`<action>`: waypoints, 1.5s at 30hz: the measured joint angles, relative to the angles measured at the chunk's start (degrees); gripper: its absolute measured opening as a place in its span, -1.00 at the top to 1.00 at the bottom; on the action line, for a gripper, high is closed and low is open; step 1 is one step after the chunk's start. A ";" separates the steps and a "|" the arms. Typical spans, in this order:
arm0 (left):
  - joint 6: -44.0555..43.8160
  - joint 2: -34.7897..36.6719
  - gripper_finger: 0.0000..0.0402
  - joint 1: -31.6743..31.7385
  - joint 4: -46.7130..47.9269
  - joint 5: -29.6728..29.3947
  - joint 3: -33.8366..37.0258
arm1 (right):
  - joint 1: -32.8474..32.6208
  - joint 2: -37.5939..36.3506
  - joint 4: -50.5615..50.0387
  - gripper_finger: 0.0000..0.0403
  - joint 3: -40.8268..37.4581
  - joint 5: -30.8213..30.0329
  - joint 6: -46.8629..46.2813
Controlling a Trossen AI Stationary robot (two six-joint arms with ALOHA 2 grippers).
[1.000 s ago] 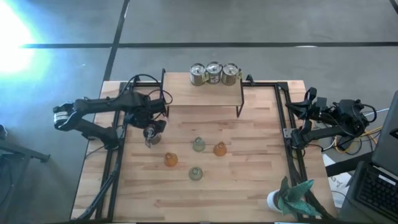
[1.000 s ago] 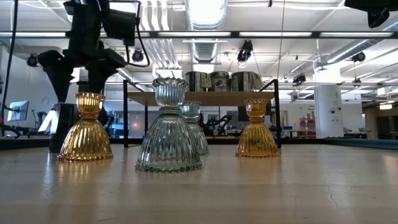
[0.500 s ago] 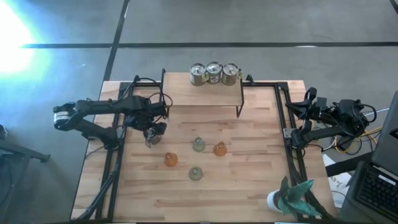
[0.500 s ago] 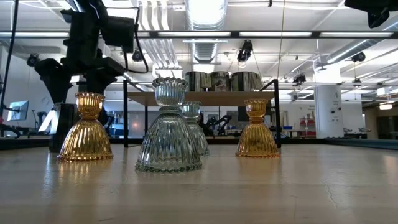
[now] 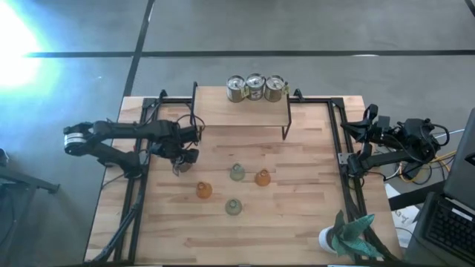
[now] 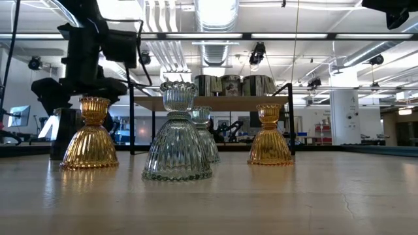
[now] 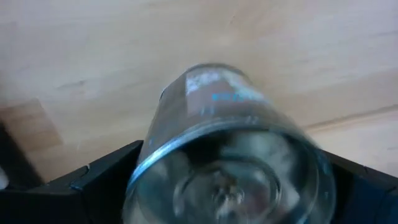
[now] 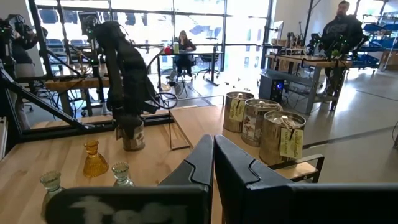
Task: Pick & Place candle stick holders
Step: Put the silver scented candle on the shelf
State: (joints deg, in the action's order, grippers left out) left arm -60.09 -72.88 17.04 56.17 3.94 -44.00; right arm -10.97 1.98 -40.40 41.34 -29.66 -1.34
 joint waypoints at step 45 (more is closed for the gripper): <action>1.90 2.75 -0.83 0.13 11.25 -0.33 -6.69 | 0.01 -0.02 0.00 0.96 0.02 -0.01 0.00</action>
State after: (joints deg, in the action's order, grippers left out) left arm -58.20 -70.14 17.17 67.42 3.61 -50.69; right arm -10.96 1.96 -40.40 41.36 -29.67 -1.34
